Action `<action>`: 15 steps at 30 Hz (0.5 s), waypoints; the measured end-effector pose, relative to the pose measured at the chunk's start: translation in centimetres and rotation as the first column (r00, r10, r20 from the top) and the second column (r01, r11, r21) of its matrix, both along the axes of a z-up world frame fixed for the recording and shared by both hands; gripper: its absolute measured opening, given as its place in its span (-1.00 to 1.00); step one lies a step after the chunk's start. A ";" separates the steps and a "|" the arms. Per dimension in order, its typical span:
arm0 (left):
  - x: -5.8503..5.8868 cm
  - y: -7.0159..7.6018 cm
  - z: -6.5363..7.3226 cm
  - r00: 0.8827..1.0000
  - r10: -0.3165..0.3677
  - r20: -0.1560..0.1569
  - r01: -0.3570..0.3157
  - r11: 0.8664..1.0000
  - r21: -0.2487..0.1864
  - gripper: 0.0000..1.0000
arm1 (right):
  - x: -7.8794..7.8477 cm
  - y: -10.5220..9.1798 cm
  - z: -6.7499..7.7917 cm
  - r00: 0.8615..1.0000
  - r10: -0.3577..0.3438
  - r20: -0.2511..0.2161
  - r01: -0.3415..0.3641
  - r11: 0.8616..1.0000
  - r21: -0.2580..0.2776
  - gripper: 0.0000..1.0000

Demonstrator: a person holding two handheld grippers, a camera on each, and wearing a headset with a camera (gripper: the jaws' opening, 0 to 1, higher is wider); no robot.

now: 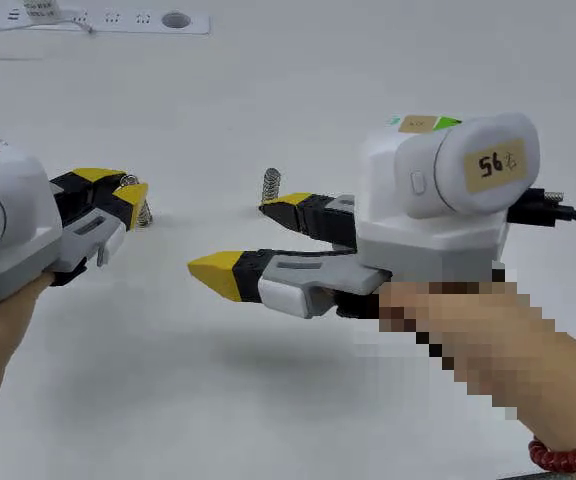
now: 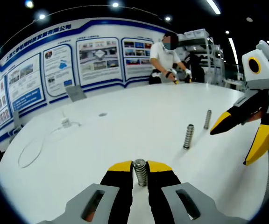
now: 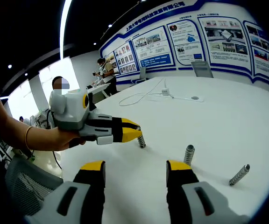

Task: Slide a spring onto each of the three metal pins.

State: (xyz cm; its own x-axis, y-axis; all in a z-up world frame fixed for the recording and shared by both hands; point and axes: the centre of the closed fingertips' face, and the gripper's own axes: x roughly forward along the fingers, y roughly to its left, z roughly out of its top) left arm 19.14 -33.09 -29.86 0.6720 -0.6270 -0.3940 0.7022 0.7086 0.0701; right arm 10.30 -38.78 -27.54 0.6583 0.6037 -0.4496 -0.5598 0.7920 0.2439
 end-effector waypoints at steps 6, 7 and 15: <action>-0.1 0.0 -0.4 1.000 0.000 -0.012 0.000 1.000 0.002 -0.79 | -0.1 -0.3 -0.1 1.000 -0.008 -0.003 0.008 1.000 -0.006 0.09; -0.1 -0.1 -0.4 1.000 -0.001 -0.009 0.001 1.000 -0.004 -0.79 | -0.1 -0.3 -0.2 1.000 -0.010 -0.005 0.010 1.000 -0.006 0.09; -0.1 -0.1 -0.4 1.000 0.000 -0.009 0.000 1.000 -0.004 -0.78 | -0.3 -0.9 -0.2 1.000 -0.022 -0.004 0.022 1.000 -0.016 0.11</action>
State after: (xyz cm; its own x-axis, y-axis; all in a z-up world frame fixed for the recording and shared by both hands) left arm 19.06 -33.23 -30.21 0.6688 -0.6286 -0.3969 0.7026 0.7090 0.0610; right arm 10.04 -39.73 -27.76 0.6695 0.5818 -0.4619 -0.5411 0.8080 0.2334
